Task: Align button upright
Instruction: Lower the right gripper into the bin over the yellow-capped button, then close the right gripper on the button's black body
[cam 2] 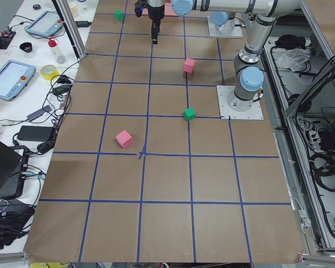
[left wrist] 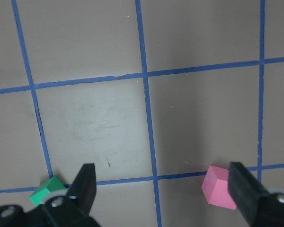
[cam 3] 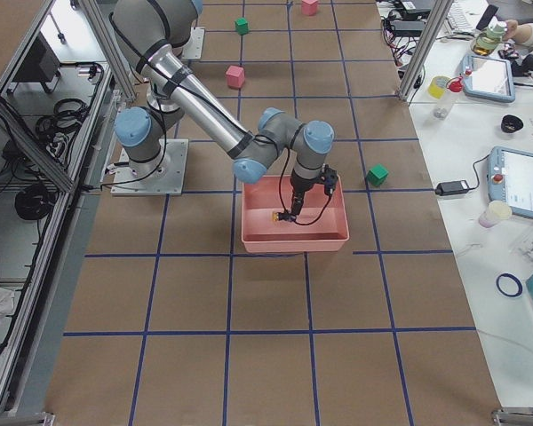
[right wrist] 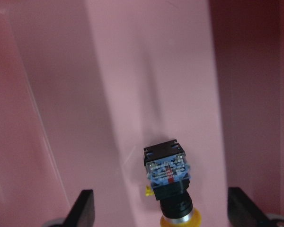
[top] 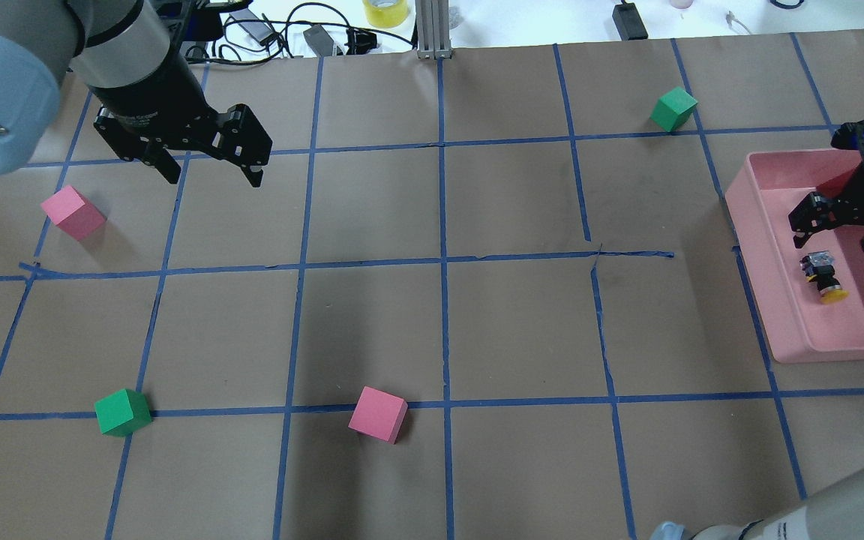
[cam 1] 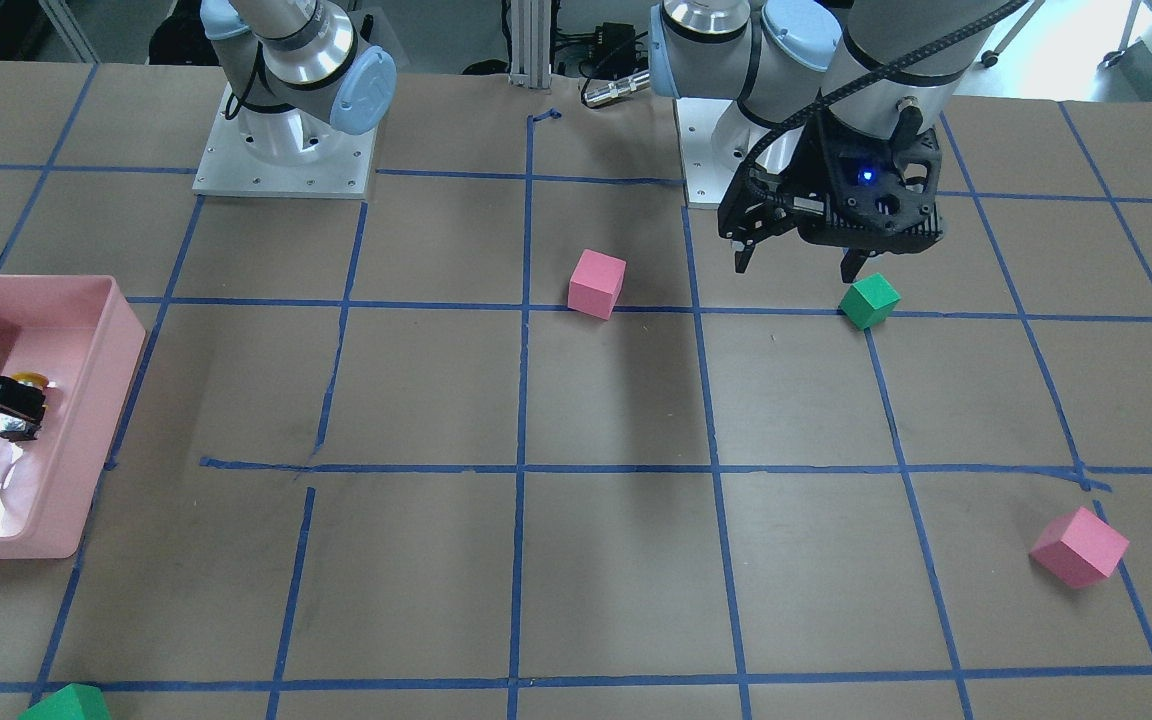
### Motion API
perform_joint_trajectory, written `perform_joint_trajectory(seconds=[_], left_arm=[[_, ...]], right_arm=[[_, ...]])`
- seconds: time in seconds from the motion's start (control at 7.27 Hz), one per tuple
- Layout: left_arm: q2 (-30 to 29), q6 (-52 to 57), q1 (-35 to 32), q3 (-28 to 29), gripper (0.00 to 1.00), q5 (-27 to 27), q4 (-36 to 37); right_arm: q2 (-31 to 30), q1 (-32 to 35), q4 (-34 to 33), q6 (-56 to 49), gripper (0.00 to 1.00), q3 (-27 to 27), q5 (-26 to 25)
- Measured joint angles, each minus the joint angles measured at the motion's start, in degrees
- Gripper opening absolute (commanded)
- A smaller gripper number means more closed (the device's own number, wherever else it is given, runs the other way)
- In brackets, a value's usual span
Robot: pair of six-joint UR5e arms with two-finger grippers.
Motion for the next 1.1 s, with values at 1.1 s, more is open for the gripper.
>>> perform_joint_trajectory(seconds=[1.1], left_arm=[[0.0, 0.6, 0.0, 0.0, 1.00, 0.0, 0.0]], right_arm=[[4.4, -1.4, -1.5, 0.5, 0.95, 0.8, -0.7]])
